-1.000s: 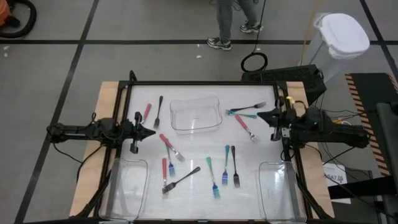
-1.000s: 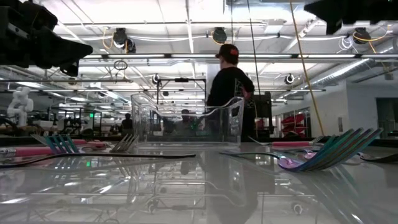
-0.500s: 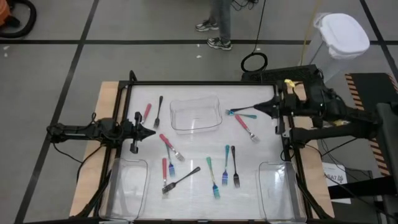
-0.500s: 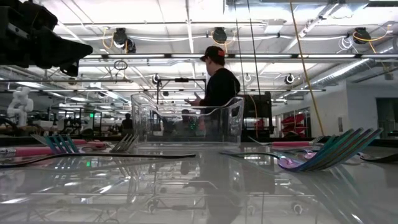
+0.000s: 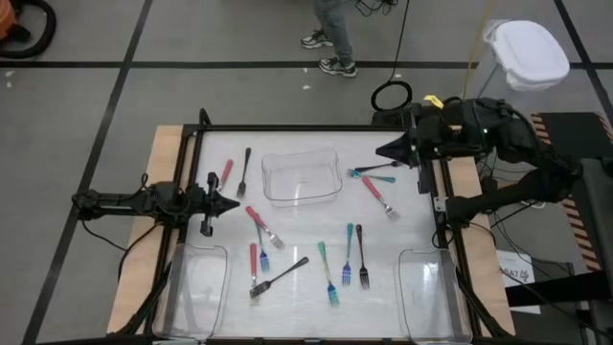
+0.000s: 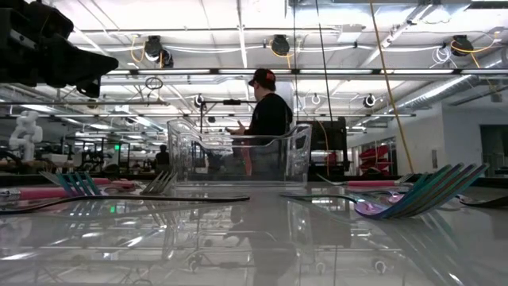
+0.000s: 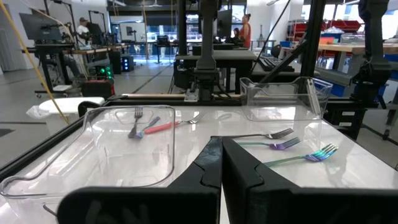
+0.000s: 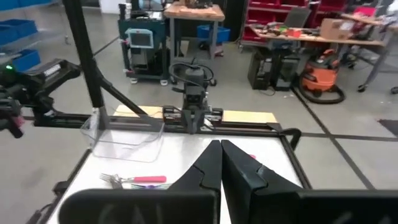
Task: Sort silverware by color (type)
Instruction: Prepare the middle transparent bin, then put the pink fork into the middle transparent bin
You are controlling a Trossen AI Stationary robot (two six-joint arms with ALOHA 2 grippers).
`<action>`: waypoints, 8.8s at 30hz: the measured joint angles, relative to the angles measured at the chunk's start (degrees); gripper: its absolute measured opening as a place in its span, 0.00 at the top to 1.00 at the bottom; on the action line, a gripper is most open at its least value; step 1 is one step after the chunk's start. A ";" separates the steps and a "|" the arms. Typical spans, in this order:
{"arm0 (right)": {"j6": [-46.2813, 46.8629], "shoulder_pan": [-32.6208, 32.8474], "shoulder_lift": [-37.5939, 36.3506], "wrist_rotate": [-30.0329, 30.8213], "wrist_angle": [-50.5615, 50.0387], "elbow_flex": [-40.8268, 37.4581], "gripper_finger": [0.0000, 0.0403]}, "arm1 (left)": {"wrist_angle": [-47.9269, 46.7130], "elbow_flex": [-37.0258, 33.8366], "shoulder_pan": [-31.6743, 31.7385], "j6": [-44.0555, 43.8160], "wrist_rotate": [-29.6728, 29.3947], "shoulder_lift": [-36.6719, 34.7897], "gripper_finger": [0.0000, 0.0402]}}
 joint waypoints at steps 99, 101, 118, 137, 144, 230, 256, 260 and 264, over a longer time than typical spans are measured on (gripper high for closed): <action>52.35 13.14 -0.44 7.88 -25.64 -32.29 0.99 | -8.93 55.40 -9.90 -41.78 -18.70 60.77 0.89; 55.57 13.07 -0.44 5.61 -25.71 -33.01 0.99 | -9.30 55.42 -10.31 -41.50 -20.31 60.77 0.89; 65.95 10.54 -0.38 4.88 -25.37 -33.21 0.99 | -16.58 55.42 -10.62 -40.39 -25.47 60.77 0.89; 63.97 -0.65 7.53 -0.90 6.84 -32.47 0.99 | -25.06 55.42 -6.20 -43.54 -28.54 60.62 0.89; 54.89 -4.42 16.68 -1.34 8.89 -26.83 0.99 | -23.38 55.42 -5.59 -43.60 -25.91 60.62 0.89; 32.52 -11.02 22.95 4.24 -31.94 -21.05 0.99 | -24.37 55.38 -6.32 -43.18 -17.49 64.79 0.89; 41.45 -10.99 17.29 2.23 -5.81 -46.01 0.46 | -24.37 55.38 -6.10 -43.45 -17.63 64.79 0.89; 42.84 -11.26 18.83 4.64 -5.70 -46.63 0.43 | -24.38 55.38 -6.10 -43.47 -17.65 64.79 0.89; 42.83 -11.67 20.44 4.81 -4.33 -46.61 0.44 | -24.38 55.38 -6.10 -43.45 -17.65 64.79 0.89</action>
